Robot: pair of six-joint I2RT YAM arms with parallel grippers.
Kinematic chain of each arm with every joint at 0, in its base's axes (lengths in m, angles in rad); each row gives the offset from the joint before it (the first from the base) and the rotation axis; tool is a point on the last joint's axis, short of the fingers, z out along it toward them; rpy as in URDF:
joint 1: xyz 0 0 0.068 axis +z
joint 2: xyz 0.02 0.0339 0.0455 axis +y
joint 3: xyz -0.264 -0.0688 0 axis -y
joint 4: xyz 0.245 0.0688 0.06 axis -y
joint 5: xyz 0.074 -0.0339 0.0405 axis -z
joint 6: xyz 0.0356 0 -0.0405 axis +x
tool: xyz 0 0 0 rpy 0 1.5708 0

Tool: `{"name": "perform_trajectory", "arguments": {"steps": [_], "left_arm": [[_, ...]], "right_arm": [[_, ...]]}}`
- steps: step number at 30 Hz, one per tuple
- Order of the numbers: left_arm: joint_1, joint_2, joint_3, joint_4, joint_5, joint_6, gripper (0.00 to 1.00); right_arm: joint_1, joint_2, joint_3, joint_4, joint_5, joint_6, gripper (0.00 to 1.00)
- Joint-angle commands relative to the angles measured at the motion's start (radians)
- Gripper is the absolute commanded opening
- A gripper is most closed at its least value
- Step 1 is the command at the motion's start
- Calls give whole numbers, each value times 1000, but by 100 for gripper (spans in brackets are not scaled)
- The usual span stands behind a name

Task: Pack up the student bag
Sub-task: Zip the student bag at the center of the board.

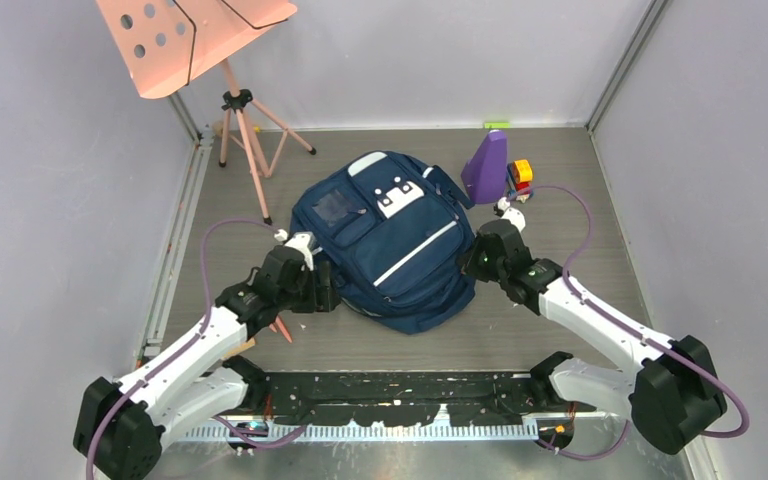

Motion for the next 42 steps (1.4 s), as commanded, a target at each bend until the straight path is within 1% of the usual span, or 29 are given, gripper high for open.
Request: {"name": "perform_trajectory", "arguments": {"steps": [1,4,5,10,13,17,20,22,30,34,38,42], "left_arm": [[4,19,-18,163,130,29,67],[4,38,-37,248,189,28,67],[4,47,-46,282,213,27,66],[4,108,-84,459,263,39,56],[4,151,-113,566,296,47,49],[3,227,-141,678,342,65,43],[4,284,-136,692,350,96,38],[4,307,-137,695,345,109,35],[4,367,-172,752,312,127,36],[4,403,-162,765,345,127,33],[3,383,-184,771,366,109,33],[3,343,-212,773,357,98,15]], "right_arm": [[-33,20,79,3,101,-81,1],[-84,47,131,-13,73,-132,0],[-109,63,140,-15,61,-140,0],[-179,113,183,-13,-18,-161,0],[-214,138,191,-6,-84,-155,1],[-249,149,196,0,-131,-153,0],[-275,153,196,4,-151,-147,0],[-284,152,193,8,-191,-144,0],[-305,152,181,21,-232,-137,0],[-311,156,179,22,-240,-137,0],[-316,157,174,21,-244,-137,0],[-319,155,168,25,-246,-137,0]]}}
